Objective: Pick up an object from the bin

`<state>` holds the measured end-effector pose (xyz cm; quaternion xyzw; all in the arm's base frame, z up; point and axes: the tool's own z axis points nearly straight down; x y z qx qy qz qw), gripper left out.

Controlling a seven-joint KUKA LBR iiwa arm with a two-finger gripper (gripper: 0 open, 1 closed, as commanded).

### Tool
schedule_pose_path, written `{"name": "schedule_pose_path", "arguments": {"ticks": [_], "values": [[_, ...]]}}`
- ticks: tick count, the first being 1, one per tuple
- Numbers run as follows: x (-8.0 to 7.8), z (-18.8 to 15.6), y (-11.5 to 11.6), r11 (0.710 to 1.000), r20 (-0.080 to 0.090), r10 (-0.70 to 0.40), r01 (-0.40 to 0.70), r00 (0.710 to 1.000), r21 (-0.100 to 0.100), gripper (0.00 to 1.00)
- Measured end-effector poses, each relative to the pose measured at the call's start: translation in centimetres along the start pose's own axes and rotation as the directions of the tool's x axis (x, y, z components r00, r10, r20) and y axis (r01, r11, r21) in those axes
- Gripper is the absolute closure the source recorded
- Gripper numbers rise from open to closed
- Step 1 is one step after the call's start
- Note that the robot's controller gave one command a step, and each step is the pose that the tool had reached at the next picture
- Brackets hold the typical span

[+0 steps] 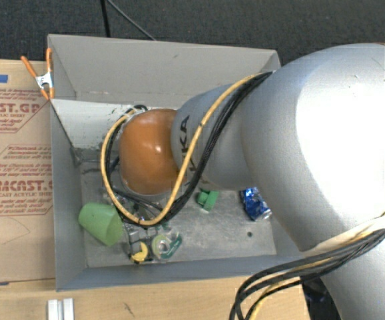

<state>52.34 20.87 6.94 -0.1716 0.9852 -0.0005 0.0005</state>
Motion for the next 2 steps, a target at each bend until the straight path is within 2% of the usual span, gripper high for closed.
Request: {"name": "schedule_pose_path", "arguments": {"ticks": [1, 2], "values": [[0.02, -0.03, 0.15, 1.0, 0.0, -0.001, 0.001, 1.0, -0.002, 1.0], [-0.05, -0.09, 0.15, 1.0, 0.003, -0.001, 0.001, 1.0, -0.003, 0.0]]}}
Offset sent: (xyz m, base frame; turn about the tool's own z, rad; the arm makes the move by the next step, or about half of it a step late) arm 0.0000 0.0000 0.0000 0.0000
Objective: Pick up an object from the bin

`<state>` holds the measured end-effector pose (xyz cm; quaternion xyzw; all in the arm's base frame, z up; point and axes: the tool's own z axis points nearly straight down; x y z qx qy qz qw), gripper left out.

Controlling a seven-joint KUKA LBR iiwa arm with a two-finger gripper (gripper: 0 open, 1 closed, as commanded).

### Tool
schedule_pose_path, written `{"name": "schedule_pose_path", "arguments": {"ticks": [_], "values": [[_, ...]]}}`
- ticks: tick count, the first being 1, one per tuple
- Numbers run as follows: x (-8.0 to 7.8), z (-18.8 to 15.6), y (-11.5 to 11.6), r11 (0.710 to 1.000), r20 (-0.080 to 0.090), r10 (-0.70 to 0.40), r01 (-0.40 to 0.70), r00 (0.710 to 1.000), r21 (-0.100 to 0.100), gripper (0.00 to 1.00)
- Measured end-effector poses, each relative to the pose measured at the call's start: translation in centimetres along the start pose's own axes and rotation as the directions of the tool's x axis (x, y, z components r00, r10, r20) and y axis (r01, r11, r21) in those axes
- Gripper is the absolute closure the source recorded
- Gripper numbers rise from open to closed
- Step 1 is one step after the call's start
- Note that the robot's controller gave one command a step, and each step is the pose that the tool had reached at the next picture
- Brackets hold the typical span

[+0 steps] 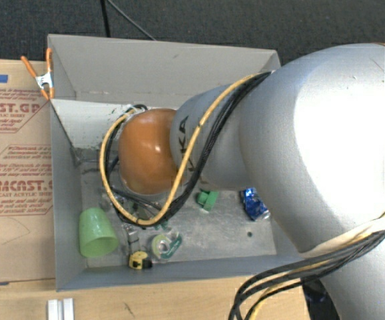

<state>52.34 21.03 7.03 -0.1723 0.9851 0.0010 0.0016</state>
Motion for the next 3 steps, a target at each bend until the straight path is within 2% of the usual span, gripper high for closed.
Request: {"name": "schedule_pose_path", "arguments": {"ticks": [1, 2, 3], "values": [[1.4, -2.9, 3.7, 0.896, 0.003, -0.445, 0.445, 0.896, 0.0, 0.0], [1.4, -2.8, 3.7, 0.897, 0.001, -0.443, 0.443, 0.897, -0.001, 1.0], [1.2, -13.4, 4.1, 0.895, 0.007, -0.447, 0.447, 0.895, 0.003, 1.0]]}}
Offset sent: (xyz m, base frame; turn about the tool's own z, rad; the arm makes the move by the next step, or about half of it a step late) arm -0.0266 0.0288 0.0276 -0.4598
